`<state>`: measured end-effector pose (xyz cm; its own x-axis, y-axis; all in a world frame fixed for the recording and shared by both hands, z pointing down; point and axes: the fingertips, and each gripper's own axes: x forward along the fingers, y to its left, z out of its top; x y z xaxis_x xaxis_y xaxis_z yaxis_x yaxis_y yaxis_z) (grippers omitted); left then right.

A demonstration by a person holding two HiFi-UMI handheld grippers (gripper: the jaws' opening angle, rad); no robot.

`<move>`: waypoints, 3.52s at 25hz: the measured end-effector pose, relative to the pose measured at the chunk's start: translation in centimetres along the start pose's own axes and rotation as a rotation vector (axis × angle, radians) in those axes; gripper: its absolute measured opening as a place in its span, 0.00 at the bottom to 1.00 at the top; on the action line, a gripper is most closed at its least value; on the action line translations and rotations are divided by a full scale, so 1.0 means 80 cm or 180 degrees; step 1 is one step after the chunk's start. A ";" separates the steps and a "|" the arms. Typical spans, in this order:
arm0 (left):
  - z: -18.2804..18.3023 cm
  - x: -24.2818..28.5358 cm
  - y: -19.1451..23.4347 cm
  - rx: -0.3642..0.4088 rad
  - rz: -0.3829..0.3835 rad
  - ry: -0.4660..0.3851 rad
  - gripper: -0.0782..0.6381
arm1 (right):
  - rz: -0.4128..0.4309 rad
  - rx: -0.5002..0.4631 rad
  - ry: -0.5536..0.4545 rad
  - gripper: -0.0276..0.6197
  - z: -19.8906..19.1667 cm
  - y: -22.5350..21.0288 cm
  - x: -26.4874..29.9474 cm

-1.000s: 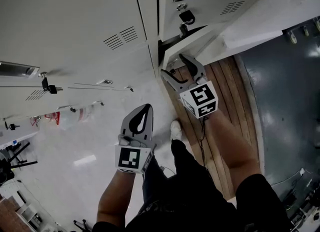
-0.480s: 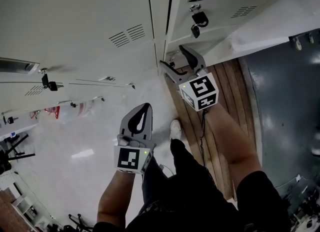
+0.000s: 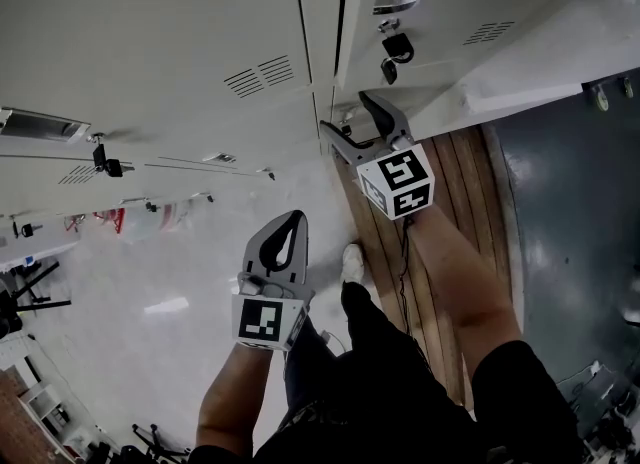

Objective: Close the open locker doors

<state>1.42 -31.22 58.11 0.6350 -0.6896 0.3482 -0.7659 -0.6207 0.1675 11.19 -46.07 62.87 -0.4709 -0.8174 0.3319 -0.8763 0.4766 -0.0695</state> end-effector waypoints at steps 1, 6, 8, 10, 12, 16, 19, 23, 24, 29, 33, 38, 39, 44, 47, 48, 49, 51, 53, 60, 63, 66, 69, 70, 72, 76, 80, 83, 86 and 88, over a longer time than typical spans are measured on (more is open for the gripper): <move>0.000 -0.001 0.000 0.0011 0.0012 0.0009 0.12 | 0.0008 0.0002 0.0003 0.55 0.000 0.000 0.000; 0.004 -0.008 -0.005 0.0028 0.0113 -0.0011 0.12 | 0.0063 0.0080 -0.0030 0.55 0.003 0.001 -0.006; 0.009 -0.012 -0.009 0.0026 0.0158 -0.0031 0.12 | 0.0109 0.0085 -0.0043 0.55 0.003 0.006 -0.012; 0.013 -0.017 -0.015 0.0043 0.0202 -0.0056 0.12 | 0.0158 0.0086 -0.0050 0.55 0.003 0.012 -0.021; 0.016 -0.023 -0.022 0.0047 0.0237 -0.0073 0.12 | 0.0191 0.0107 -0.0067 0.55 0.005 0.018 -0.032; 0.022 -0.038 -0.039 0.0021 0.0228 -0.0090 0.12 | 0.0201 0.0147 -0.0114 0.53 0.013 0.028 -0.057; 0.030 -0.057 -0.047 0.0071 0.0231 -0.0074 0.12 | 0.0203 0.0163 -0.0163 0.48 0.023 0.042 -0.076; 0.048 -0.086 -0.051 0.0153 0.0251 -0.0269 0.12 | 0.0232 0.0142 -0.0262 0.22 0.042 0.069 -0.103; 0.049 -0.097 -0.052 0.0165 0.0255 -0.0288 0.12 | 0.0237 0.0141 -0.0285 0.12 0.046 0.077 -0.110; 0.050 -0.172 -0.045 0.0225 0.0315 -0.0391 0.12 | 0.0260 0.0099 -0.0404 0.05 0.076 0.143 -0.149; 0.043 -0.259 -0.033 0.0230 0.0442 -0.0424 0.12 | 0.0183 0.0079 -0.0446 0.05 0.098 0.214 -0.192; 0.031 -0.367 -0.036 0.0218 0.0593 -0.0480 0.12 | 0.0090 -0.0101 -0.0446 0.04 0.114 0.297 -0.263; 0.030 -0.374 -0.046 0.0219 0.0640 -0.0503 0.12 | 0.0086 -0.0139 -0.0468 0.04 0.114 0.298 -0.282; 0.027 -0.427 -0.064 0.0241 0.0778 -0.0670 0.12 | 0.0046 -0.0251 -0.0562 0.04 0.118 0.338 -0.350; 0.017 -0.520 -0.021 0.0282 0.0786 -0.0651 0.12 | -0.0001 -0.0205 -0.0521 0.04 0.119 0.442 -0.356; 0.014 -0.536 -0.019 0.0283 0.0786 -0.0654 0.12 | -0.0012 -0.0199 -0.0506 0.04 0.117 0.458 -0.362; 0.012 -0.547 -0.022 0.0271 0.0786 -0.0659 0.12 | -0.0017 -0.0198 -0.0490 0.04 0.113 0.468 -0.371; 0.007 -0.564 -0.030 0.0235 0.0789 -0.0669 0.12 | -0.0017 -0.0198 -0.0467 0.04 0.106 0.483 -0.389; 0.004 -0.576 -0.035 0.0207 0.0792 -0.0683 0.12 | -0.0022 -0.0197 -0.0456 0.04 0.104 0.496 -0.404; -0.004 -0.603 -0.060 0.0181 0.0808 -0.0742 0.12 | -0.0055 -0.0221 -0.0475 0.04 0.106 0.518 -0.454; -0.007 -0.604 -0.076 0.0149 0.0833 -0.0726 0.12 | -0.0065 -0.0217 -0.0478 0.04 0.104 0.515 -0.479; -0.007 -0.605 -0.099 0.0118 0.0838 -0.0723 0.12 | -0.0062 -0.0178 -0.0495 0.04 0.100 0.508 -0.509; -0.008 -0.601 -0.133 0.0129 0.0848 -0.0713 0.11 | -0.0057 -0.0128 -0.0530 0.04 0.094 0.495 -0.543; -0.010 -0.599 -0.147 0.0141 0.0855 -0.0698 0.11 | -0.0053 -0.0110 -0.0540 0.04 0.090 0.490 -0.554; -0.015 -0.593 -0.177 0.0144 0.0864 -0.0665 0.12 | -0.0023 -0.0070 -0.0555 0.04 0.082 0.478 -0.577; -0.024 -0.586 -0.241 0.0121 0.0864 -0.0640 0.11 | 0.0060 -0.0023 -0.0583 0.04 0.067 0.457 -0.623; -0.030 -0.585 -0.293 0.0101 0.0927 -0.0662 0.11 | 0.0134 -0.0046 -0.0637 0.04 0.056 0.444 -0.667; -0.033 -0.591 -0.322 0.0081 0.0995 -0.0689 0.11 | 0.0203 -0.0080 -0.0663 0.04 0.053 0.440 -0.694; -0.034 -0.596 -0.343 0.0078 0.1048 -0.0706 0.12 | 0.0266 -0.0089 -0.0675 0.04 0.052 0.439 -0.714; -0.037 -0.595 -0.356 0.0065 0.1067 -0.0690 0.12 | 0.0305 -0.0096 -0.0682 0.04 0.049 0.438 -0.723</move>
<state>-7.28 20.36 39.54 0.3583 -0.9166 0.1773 -0.9335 -0.3537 0.0584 7.34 16.59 37.53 -0.5654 -0.8164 0.1177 -0.8247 0.5622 -0.0618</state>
